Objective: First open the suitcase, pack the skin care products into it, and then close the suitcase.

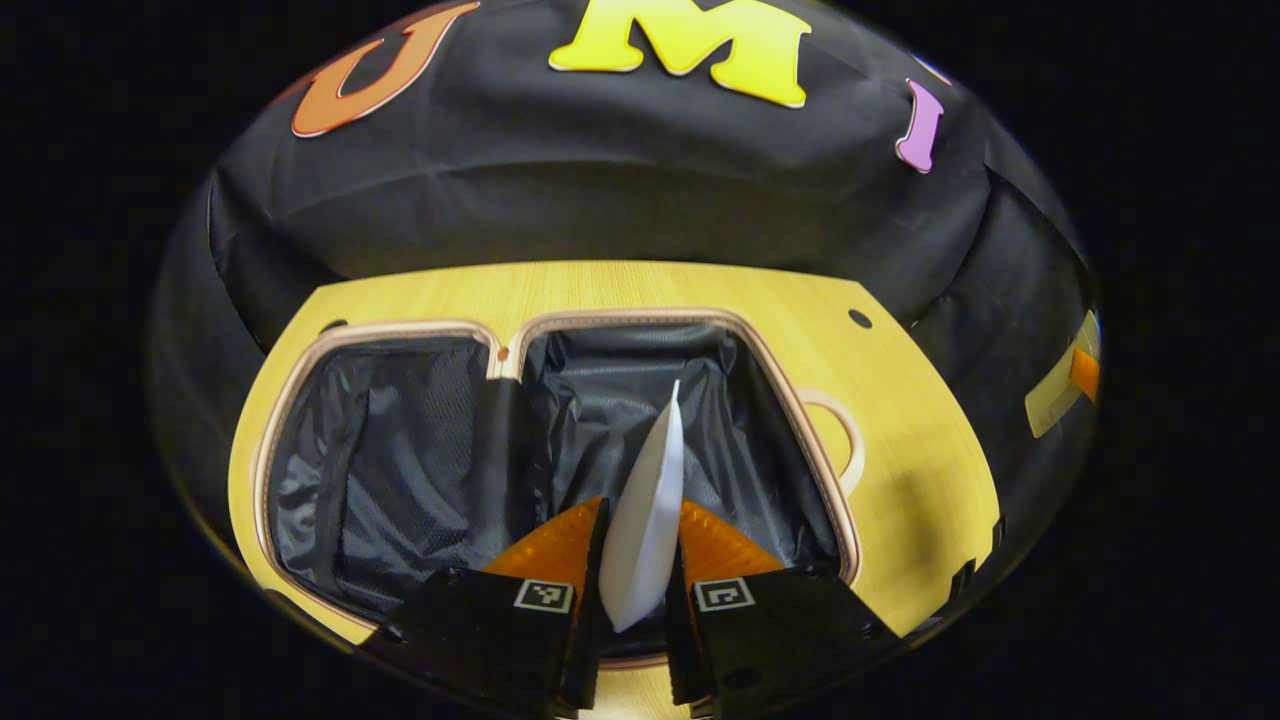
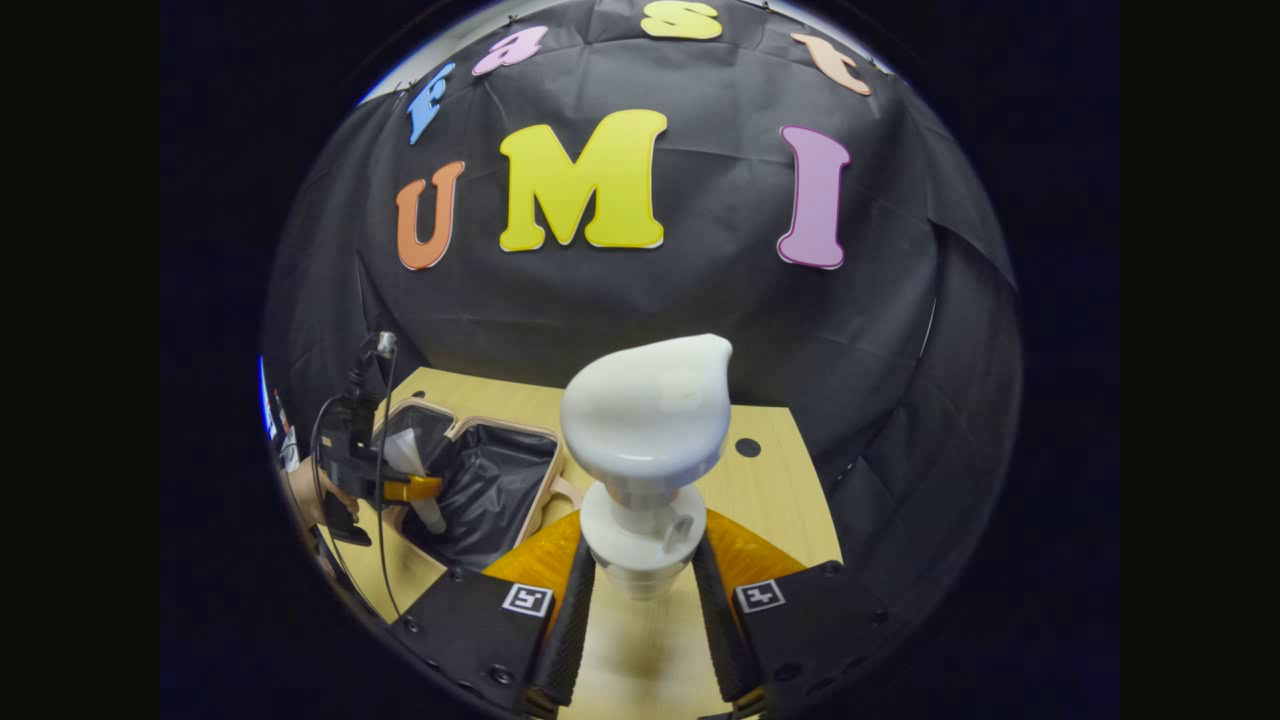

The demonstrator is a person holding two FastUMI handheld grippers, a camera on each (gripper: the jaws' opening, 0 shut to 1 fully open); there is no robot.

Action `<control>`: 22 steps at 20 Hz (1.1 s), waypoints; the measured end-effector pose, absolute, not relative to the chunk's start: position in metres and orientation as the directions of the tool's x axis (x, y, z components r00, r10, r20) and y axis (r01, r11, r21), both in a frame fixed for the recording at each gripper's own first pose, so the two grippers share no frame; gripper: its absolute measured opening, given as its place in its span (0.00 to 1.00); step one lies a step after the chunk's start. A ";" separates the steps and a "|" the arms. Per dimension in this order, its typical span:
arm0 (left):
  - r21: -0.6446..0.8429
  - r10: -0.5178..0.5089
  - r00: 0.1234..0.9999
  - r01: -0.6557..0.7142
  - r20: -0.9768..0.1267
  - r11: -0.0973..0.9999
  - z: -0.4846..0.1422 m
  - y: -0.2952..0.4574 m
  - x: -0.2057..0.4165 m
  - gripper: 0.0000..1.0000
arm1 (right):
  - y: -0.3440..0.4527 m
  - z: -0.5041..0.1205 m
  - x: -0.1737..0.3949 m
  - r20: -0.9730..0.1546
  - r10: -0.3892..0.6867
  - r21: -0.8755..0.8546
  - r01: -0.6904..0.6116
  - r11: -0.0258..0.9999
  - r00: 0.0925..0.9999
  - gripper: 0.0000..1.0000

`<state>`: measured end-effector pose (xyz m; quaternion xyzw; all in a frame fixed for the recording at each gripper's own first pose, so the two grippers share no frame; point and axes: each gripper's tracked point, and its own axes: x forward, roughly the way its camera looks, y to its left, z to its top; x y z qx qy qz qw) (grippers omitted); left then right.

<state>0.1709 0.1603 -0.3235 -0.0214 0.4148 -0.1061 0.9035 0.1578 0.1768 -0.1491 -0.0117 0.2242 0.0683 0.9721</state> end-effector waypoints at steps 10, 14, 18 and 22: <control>-0.073 -0.164 0.581 0.177 -0.797 0.982 -0.351 0.164 0.193 0.30 | 0.196 -0.168 0.157 -0.483 0.140 0.011 -0.154 0.988 0.864 0.49; -0.079 -0.168 0.574 0.177 -0.801 0.981 -0.364 0.160 0.207 0.30 | 0.209 -0.171 0.158 -0.498 0.157 0.000 -0.181 0.984 0.853 0.49; -0.126 -0.167 0.509 0.113 -0.844 0.986 -0.393 0.160 0.198 0.30 | 0.219 -0.176 0.157 -0.524 0.180 -0.017 -0.222 0.975 0.832 0.46; -0.164 -0.193 0.530 0.103 -0.825 0.981 -0.390 0.156 0.198 0.30 | 0.231 -0.182 0.162 -0.540 0.197 -0.029 -0.252 0.967 0.818 0.46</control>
